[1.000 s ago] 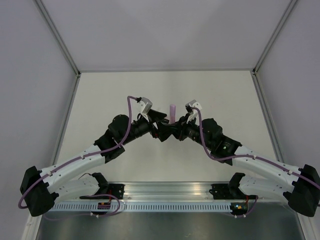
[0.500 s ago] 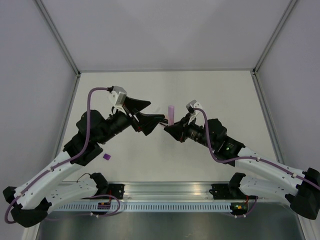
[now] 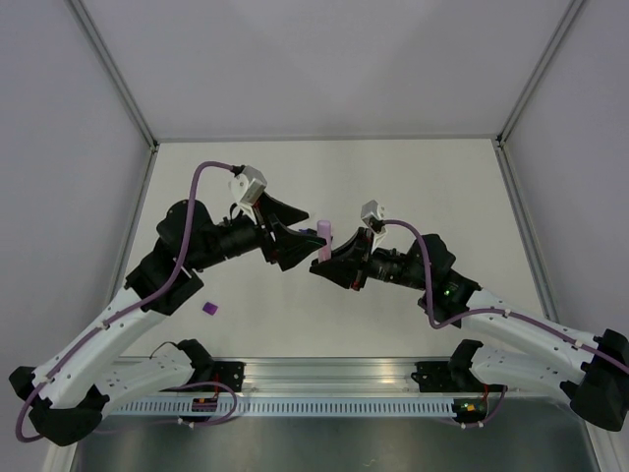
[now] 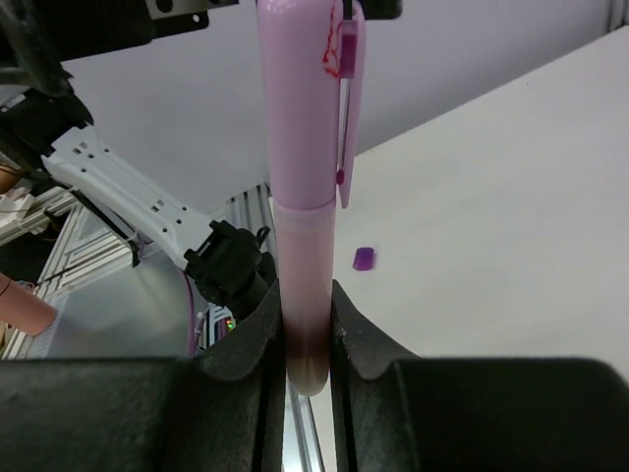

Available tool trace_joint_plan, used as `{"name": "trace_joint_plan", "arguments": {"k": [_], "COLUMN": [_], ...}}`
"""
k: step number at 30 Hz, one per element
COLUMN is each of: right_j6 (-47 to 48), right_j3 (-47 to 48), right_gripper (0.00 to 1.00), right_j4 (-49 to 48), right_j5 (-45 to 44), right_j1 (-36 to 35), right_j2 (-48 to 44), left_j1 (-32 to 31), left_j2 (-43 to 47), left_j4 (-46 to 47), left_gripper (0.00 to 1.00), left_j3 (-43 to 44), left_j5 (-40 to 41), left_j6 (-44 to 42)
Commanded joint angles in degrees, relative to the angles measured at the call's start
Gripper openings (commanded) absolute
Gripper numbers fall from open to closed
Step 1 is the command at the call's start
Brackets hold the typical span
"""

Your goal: Insert the pens into the pen caps

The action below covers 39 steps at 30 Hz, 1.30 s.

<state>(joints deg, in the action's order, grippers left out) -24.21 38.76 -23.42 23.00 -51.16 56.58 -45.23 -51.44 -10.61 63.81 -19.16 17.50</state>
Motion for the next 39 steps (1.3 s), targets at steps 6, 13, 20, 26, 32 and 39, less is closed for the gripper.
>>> {"name": "trace_joint_plan", "arguments": {"k": [6,13,20,26,32,39], "right_j6": [-2.51,-2.42,-2.34,-2.78,-2.43,-0.84], "right_j3": [-0.27,-0.18,0.17,0.52,0.09,-2.02], "right_gripper": [0.00,0.00,0.00,0.00,0.00,0.00], "right_j4": [-8.83,-9.01,-8.75,-8.40,-8.13,-8.05], "right_j5": [9.95,11.01,11.27,10.83,9.78,3.81], "right_j1": [-0.08,-0.70,-1.23,-1.31,-1.31,-1.31], "right_j2": [0.81,0.82,1.17,1.96,0.47,-3.57], "left_j1": [0.67,0.67,0.67,0.67,0.67,0.67], "left_j2": [1.25,-0.32,-1.91,-3.31,-3.32,-1.03], "left_j4": [3.40,5.24,9.72,14.65,17.55,19.66], "left_gripper": [0.83,0.83,0.80,0.56,0.19,0.02], "left_j3": [2.81,2.90,1.23,-1.58,-7.46,-13.71], "left_j5": [-7.21,-8.79,-11.34,-16.17,-20.13,-21.44], "left_j6": [0.52,1.93,3.68,5.79,7.55,8.52]}}
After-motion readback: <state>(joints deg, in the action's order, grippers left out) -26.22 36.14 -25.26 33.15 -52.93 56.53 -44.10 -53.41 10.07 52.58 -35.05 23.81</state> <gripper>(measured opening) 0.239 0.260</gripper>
